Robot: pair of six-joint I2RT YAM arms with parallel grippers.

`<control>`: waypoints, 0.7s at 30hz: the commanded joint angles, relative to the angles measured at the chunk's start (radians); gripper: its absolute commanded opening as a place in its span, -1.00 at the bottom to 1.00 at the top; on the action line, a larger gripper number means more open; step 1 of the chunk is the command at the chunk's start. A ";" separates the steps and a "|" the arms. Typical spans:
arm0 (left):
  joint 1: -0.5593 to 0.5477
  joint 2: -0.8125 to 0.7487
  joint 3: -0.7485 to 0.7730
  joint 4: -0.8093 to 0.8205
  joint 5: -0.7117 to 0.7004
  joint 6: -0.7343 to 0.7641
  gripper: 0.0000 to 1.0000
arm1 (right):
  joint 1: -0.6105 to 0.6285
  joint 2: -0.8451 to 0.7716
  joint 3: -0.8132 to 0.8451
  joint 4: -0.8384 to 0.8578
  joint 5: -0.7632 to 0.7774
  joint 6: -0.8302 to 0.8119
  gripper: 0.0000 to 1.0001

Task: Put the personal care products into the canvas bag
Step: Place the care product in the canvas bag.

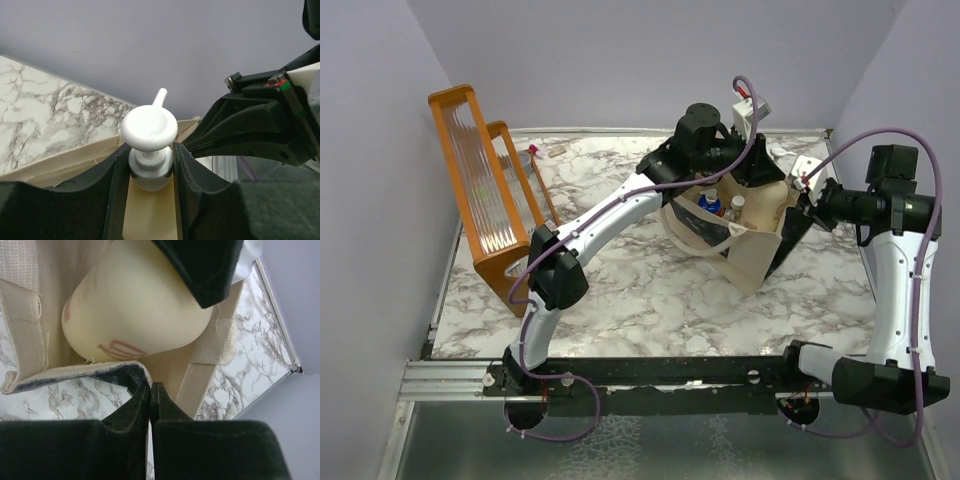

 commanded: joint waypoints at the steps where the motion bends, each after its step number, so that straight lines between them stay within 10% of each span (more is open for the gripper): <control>1: -0.014 -0.023 0.002 0.178 0.010 -0.045 -1.00 | -0.007 -0.008 0.070 -0.023 0.005 0.021 -0.97; 21: -0.063 0.003 -0.033 0.166 -0.122 -0.152 -1.00 | -0.007 -0.003 0.155 -0.054 0.089 0.077 -0.98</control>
